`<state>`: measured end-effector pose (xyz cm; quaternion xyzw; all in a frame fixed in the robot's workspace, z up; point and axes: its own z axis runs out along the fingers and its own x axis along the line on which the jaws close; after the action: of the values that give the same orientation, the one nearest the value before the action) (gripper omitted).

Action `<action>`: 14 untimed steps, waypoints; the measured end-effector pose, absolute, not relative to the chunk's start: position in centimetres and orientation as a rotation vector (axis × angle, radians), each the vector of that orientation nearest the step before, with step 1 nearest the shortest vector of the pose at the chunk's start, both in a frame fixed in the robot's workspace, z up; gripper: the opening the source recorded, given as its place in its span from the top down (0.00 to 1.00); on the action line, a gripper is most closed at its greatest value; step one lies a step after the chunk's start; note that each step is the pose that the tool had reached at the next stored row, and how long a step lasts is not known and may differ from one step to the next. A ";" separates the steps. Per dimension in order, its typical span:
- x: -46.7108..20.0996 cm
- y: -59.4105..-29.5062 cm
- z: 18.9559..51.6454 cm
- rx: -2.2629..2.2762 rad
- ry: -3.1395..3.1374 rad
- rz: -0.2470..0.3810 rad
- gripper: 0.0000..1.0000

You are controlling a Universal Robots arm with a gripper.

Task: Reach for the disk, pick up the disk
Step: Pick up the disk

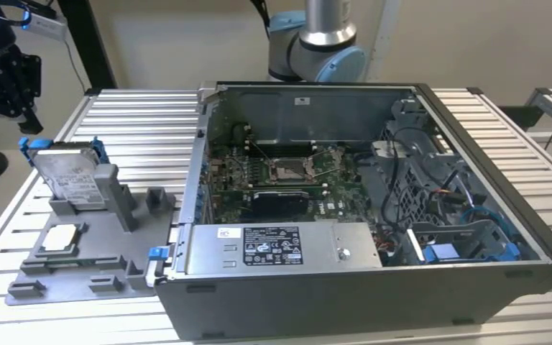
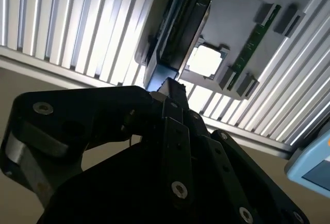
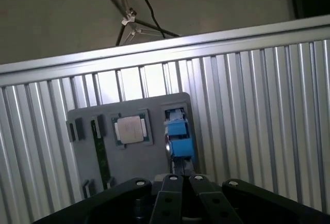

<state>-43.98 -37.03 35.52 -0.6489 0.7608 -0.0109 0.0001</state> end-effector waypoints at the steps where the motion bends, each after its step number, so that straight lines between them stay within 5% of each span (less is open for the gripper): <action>1: -44.0 -37.1 35.5 -2.043 2.386 -0.034 1.00; 13: -44.0 -37.4 35.5 -2.073 2.359 -0.035 1.00; 14: -44.0 -37.4 35.5 -2.073 2.359 -0.035 0.00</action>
<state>-44.03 -37.41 35.51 -0.6602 0.7510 -0.0110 0.0005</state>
